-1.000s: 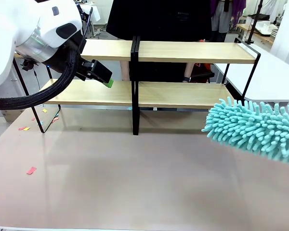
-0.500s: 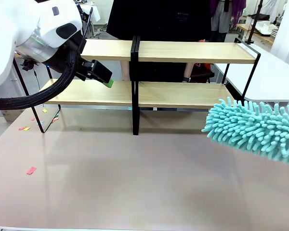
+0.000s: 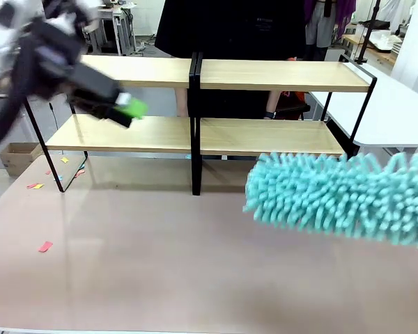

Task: Clean the shelves.
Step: Place the Duster on the table.

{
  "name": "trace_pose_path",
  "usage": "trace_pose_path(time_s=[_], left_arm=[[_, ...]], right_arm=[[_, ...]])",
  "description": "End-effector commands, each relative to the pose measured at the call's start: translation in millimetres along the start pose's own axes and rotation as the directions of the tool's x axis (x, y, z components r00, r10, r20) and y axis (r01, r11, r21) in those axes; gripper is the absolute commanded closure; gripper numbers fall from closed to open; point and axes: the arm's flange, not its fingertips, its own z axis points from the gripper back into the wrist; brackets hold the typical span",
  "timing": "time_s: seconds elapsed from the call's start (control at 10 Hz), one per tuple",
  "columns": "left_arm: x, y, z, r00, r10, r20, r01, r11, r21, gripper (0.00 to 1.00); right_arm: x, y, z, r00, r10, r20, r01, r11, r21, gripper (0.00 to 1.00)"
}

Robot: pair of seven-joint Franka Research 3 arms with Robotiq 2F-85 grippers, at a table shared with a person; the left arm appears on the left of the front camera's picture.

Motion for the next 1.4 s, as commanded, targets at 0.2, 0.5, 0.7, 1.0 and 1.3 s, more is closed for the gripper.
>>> trace_pose_path(time_s=[0.2, 0.5, 0.7, 1.0, 1.3], left_arm=[[-179, 87, 30, 0.96, 0.28, 0.013, -0.267, 0.927, -0.262, 0.0], [-258, 121, 22, 0.926, 0.374, -0.053, -0.367, 0.856, -0.365, 0.0], [-186, 163, 90, 0.913, 0.408, 0.014, -0.377, 0.857, -0.352, 0.0], [-186, 163, 90, 0.913, 0.408, 0.014, -0.377, 0.857, -0.352, 0.0], [-186, 163, 90, 0.913, 0.408, 0.014, -0.377, 0.857, -0.352, 0.0]], right_arm=[[60, -81, -18, 0.963, -0.025, -0.268, 0.025, 1.0, -0.004, 0.88], [53, -167, -46, 0.98, -0.031, -0.195, 0.051, 0.994, 0.097, 0.88], [49, -187, -49, 0.993, 0.015, -0.115, 0.004, 0.986, 0.164, 0.88], [67, -197, -46, 0.998, -0.04, -0.045, 0.044, 0.993, 0.111, 0.88], [78, -203, -47, 0.998, -0.053, -0.04, 0.057, 0.993, 0.1, 0.1]])
